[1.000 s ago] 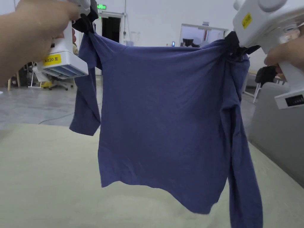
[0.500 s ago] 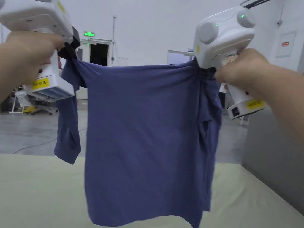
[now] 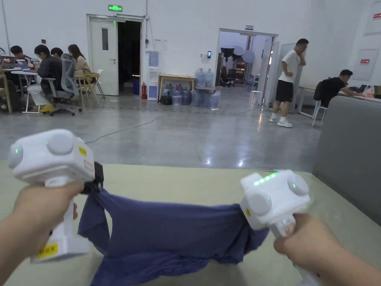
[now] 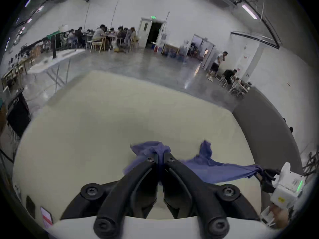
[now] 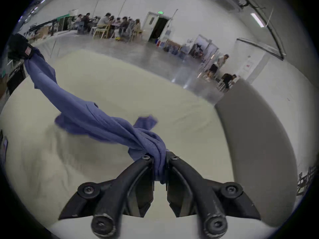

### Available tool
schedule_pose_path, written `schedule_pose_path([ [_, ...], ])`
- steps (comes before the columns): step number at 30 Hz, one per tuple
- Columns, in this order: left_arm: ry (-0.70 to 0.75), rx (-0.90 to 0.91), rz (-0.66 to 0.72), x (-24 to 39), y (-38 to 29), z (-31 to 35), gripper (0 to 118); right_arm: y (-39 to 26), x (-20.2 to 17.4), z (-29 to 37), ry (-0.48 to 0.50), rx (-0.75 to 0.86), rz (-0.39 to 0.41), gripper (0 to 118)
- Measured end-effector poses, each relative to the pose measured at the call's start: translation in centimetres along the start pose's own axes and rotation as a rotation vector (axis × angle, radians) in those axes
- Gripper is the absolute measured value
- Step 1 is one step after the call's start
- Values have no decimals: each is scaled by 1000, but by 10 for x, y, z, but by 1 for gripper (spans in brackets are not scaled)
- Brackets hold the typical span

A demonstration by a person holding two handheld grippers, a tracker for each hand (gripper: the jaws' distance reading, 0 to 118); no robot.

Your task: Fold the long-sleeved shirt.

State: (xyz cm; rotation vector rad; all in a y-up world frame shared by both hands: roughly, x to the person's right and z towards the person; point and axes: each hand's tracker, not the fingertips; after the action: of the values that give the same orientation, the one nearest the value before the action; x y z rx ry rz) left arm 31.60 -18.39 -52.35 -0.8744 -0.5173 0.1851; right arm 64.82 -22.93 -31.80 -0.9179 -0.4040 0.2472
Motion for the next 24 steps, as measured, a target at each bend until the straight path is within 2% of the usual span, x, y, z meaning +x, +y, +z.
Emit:
schedule_pose_path([
  [1,0,0,0,0,0,0,0,0,0,0,0,0,0,8],
  [5,39,-46,-90,-29,-69,29,0,-84,-26,40,21,-7,111,8],
  [10,77,-118,-151,-55,-160,72,0,-177,-54,94,99,-10,131,8],
  [12,83,-147,-163,-62,-189,83,0,-231,-78,112,128,-29,184,8],
  [15,101,-203,-172,-76,-247,101,0,-259,-88,114,142,-66,185,8],
  [17,70,-252,-117,-89,-279,109,0,-288,-97,115,185,-117,156,8],
  [20,79,-300,-96,-109,-314,107,0,-322,-108,117,212,-152,135,8],
  [24,80,-353,-76,-125,-348,106,0,-353,-120,120,215,-186,145,8],
])
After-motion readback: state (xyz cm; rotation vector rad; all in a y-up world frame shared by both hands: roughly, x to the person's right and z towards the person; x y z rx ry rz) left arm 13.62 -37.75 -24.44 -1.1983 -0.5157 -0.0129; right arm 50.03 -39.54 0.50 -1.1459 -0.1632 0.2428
